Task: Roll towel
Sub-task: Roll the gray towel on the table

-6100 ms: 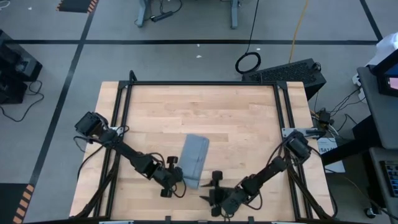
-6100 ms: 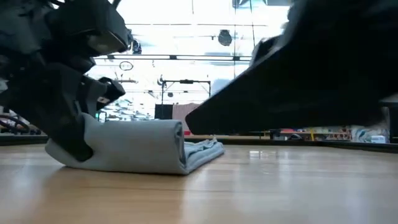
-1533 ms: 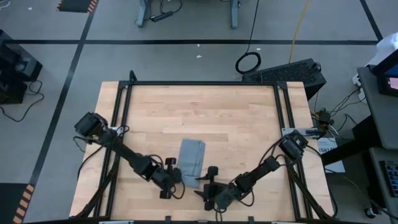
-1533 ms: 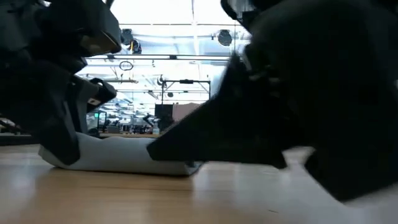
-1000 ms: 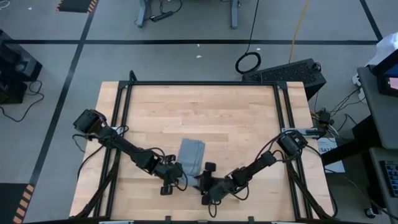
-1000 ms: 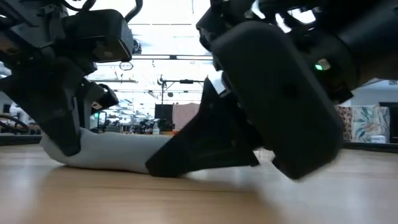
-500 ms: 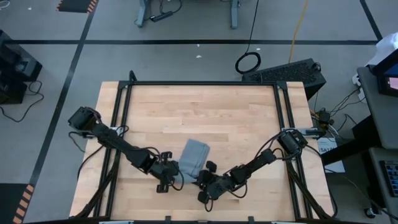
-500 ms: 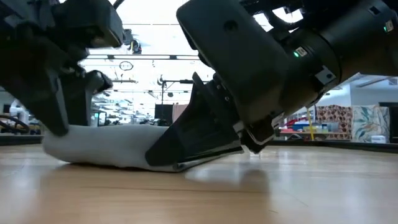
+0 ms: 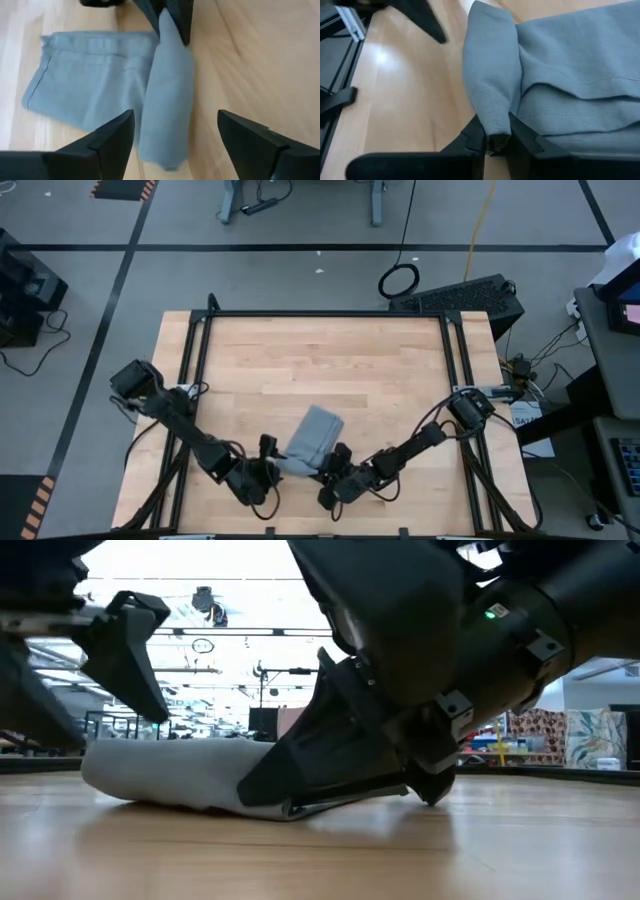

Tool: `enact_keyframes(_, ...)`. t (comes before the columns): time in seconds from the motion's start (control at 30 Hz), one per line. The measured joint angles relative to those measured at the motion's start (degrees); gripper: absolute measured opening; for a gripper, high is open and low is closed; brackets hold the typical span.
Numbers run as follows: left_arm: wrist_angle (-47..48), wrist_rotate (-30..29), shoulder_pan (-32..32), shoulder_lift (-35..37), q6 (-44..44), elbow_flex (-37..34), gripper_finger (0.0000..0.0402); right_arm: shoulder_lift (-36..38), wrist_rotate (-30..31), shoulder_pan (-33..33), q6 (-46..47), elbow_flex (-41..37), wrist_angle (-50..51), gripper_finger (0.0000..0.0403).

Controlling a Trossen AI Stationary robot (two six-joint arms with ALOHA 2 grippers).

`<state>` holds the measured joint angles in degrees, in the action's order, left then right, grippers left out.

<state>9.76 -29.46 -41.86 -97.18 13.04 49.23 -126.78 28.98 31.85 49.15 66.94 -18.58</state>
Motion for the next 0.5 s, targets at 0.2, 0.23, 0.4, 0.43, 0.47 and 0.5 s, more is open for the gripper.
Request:
enact_keyframes(0.2,-5.7,1.6,0.9,-4.5,-7.4,0.0,0.0236,0.0,-0.6,0.5,-4.6,0.0,-0.2,0.0042)
enact_keyframes(0.23,-6.0,2.5,1.3,-4.8,-7.7,0.0,0.0215,0.0,-0.7,0.5,-6.3,0.0,-0.3,0.0042)
enact_keyframes(0.4,-5.8,7.9,2.8,-4.5,-7.5,0.0,0.0063,0.0,-0.8,0.5,-15.4,0.0,-0.3,0.0042)
enact_keyframes(0.43,-5.9,9.2,3.0,-4.1,-7.0,0.0,0.0036,0.0,-0.8,0.5,-17.7,0.0,-0.5,0.0043)
enact_keyframes(0.47,-5.9,10.7,3.5,-4.0,-5.9,0.2,0.0024,0.0,-0.8,0.5,-20.3,0.0,-0.6,0.0047)
enact_keyframes(0.5,-5.9,12.0,4.0,-4.0,-4.8,0.4,0.0023,0.0,-0.8,0.5,-22.6,0.0,-0.7,0.0054)
